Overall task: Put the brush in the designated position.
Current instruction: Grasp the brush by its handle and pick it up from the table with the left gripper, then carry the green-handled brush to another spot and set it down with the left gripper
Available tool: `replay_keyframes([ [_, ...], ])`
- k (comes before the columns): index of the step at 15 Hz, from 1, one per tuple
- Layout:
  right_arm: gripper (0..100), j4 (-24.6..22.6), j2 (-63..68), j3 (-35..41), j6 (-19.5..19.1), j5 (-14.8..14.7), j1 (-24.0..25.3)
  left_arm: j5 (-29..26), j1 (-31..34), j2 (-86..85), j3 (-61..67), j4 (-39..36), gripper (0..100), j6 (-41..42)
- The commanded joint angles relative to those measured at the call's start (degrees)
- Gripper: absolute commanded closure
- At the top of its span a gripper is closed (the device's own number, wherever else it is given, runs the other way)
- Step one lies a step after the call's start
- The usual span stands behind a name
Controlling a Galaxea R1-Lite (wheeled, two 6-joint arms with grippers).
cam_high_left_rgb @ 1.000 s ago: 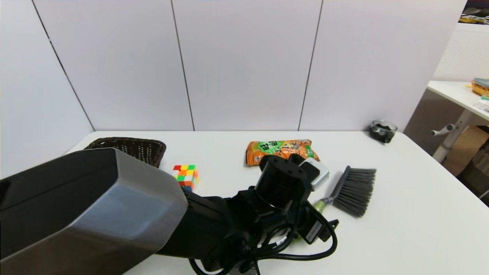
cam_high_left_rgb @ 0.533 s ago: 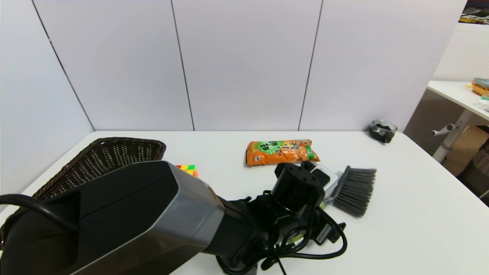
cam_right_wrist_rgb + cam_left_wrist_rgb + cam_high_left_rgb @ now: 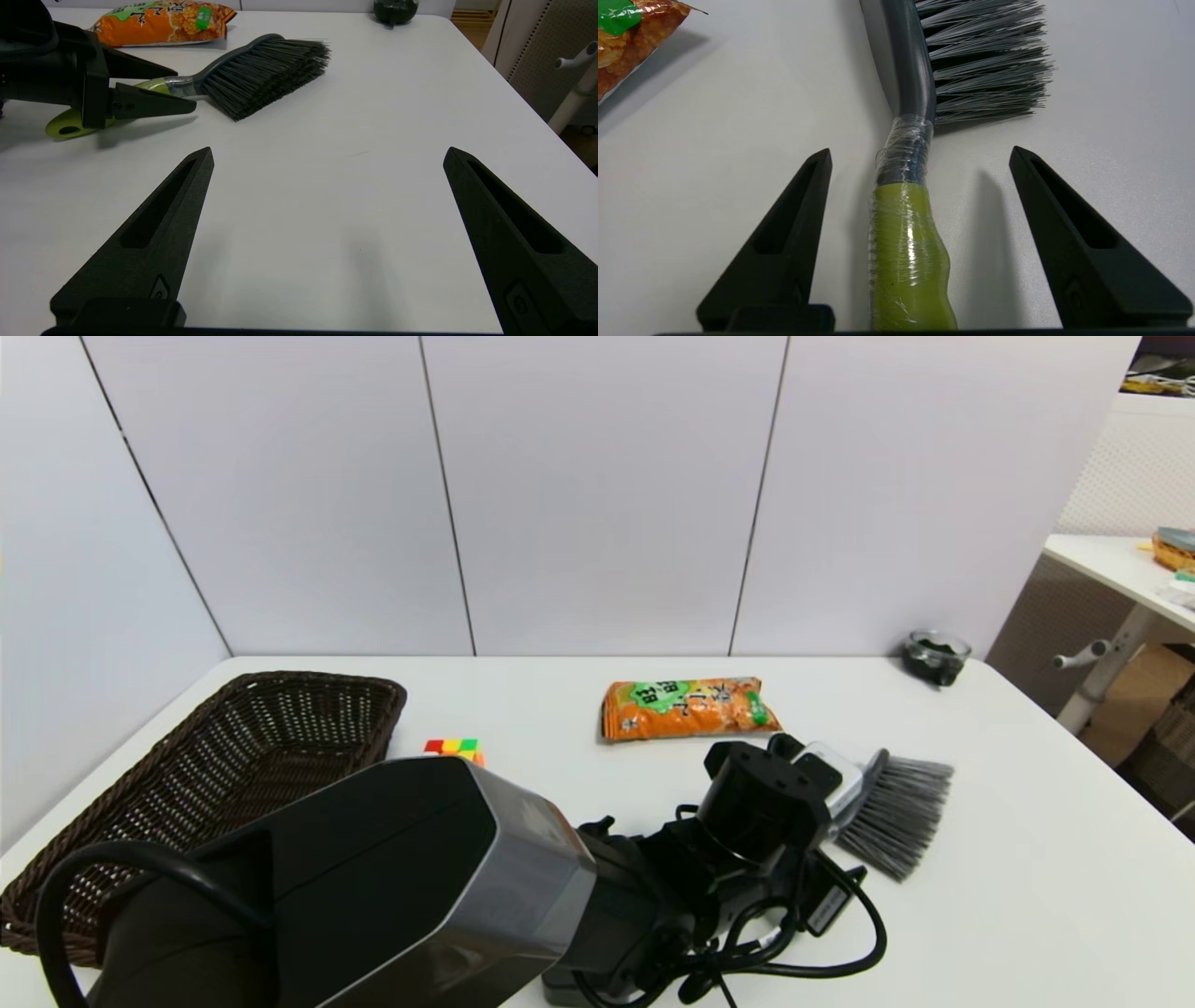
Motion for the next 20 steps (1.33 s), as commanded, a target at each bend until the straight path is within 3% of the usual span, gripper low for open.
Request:
replay_keyframes([
  [1, 0, 0.1, 0.1, 0.1, 0.0, 0.0, 0.0, 0.0, 0.0, 0.7, -0.1, 0.8, 100, 0.2],
  [3, 0, 0.0, 0.1, 0.1, 0.0, 0.0, 0.1, -0.2, -0.1, 0.2, -0.1, 4.0, 100, 0.8],
  [7, 0, 0.0, 0.1, 0.1, 0.0, 0.0, 0.0, -0.3, 0.0, -2.2, -0.2, 17.6, 100, 3.3],
  [20, 0, 0.0, 0.1, 0.1, 0.0, 0.0, 0.0, 1.5, 0.6, -9.9, -13.1, 17.0, 100, 3.4],
])
